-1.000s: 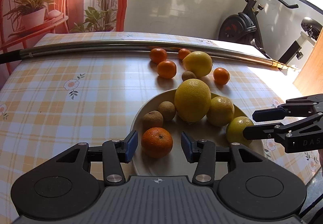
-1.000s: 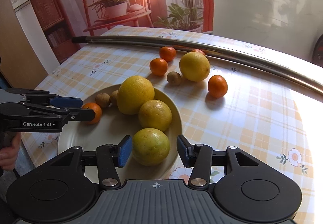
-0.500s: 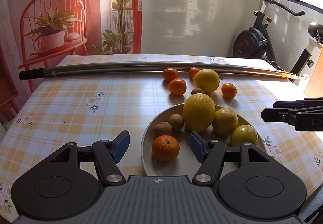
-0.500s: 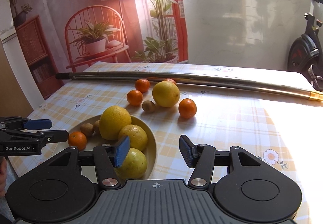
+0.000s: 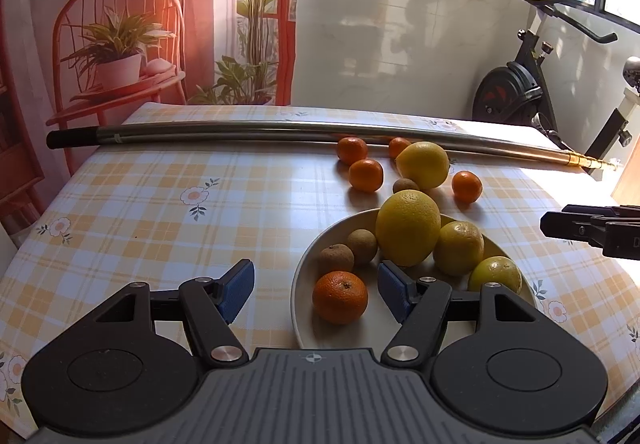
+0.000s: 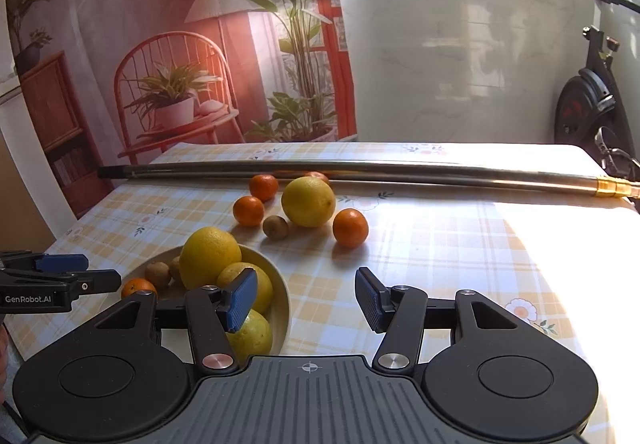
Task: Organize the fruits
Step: 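Move both open tools from the plate back toward the remaining fruit, then grasp a brown kiwi with the left tool, then grasp an orange mandarin with the right tool, then carry the kiwi and mandarin over the white plate with both tools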
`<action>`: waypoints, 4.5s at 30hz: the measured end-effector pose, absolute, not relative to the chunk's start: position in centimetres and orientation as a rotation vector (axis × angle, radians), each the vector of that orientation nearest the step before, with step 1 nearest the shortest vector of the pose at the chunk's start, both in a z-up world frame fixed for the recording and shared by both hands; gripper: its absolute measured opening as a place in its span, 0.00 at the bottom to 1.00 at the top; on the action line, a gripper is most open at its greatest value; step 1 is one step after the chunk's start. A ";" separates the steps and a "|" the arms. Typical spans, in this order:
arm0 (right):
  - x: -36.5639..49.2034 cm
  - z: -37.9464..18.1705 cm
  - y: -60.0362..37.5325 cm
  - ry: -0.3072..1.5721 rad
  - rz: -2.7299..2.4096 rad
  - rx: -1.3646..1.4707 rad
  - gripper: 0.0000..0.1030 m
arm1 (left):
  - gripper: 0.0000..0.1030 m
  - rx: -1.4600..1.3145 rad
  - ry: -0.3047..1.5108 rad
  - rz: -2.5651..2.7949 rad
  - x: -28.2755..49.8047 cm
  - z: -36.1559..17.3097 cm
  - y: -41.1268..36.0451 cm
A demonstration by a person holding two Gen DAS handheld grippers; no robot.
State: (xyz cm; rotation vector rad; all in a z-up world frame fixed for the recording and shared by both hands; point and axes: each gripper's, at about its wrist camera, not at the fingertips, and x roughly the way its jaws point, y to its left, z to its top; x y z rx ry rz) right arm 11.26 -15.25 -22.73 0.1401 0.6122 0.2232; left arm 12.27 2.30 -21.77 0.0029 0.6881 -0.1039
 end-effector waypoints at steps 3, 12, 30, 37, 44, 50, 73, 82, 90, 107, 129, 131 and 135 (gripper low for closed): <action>11.8 -22.3 -15.5 0.606 0.214 0.123 0.49 | 0.69 0.014 0.688 -0.118 13.1 -21.0 2.3; 14.7 -20.0 -17.2 0.555 0.190 0.124 0.49 | 0.69 0.003 0.643 -0.169 16.1 -17.1 1.7; 19.6 -20.7 -19.7 0.549 0.151 0.166 0.49 | 0.81 0.091 0.690 -0.329 22.1 -18.9 -1.9; 20.4 -21.6 -19.9 0.589 0.164 0.194 0.49 | 0.51 0.060 0.787 -0.393 25.9 -21.1 -2.6; 21.2 -22.5 -19.8 0.612 0.164 0.218 0.49 | 0.44 0.066 0.842 -0.464 28.1 -22.7 -4.0; 21.3 -23.1 -19.9 0.622 0.159 0.222 0.49 | 0.43 0.113 0.911 -0.483 29.3 -24.4 -5.0; 21.4 -25.2 -20.6 0.671 0.163 0.257 0.49 | 0.30 0.184 0.971 -0.481 30.7 -26.1 -5.9; 23.3 -26.3 -19.5 0.733 0.203 0.194 0.49 | 0.30 0.201 0.895 -0.477 28.8 -24.5 -5.6; 25.2 -27.0 -17.0 0.761 0.271 0.087 0.49 | 0.30 0.144 0.832 -0.430 26.6 -23.2 -4.4; 26.8 -28.1 -15.7 0.819 0.293 0.055 0.31 | 0.30 0.046 0.784 -0.389 21.8 -21.9 -1.5; 16.8 -23.3 -14.6 0.713 0.364 0.097 0.31 | 0.30 0.021 0.783 -0.387 15.8 -21.0 -0.2; 15.8 -23.1 -14.2 0.715 0.376 0.102 0.31 | 0.30 0.023 0.790 -0.387 15.1 -21.2 -0.1; 14.5 -22.9 -13.1 0.728 0.405 0.101 0.31 | 0.30 0.024 0.812 -0.396 13.7 -21.7 -0.2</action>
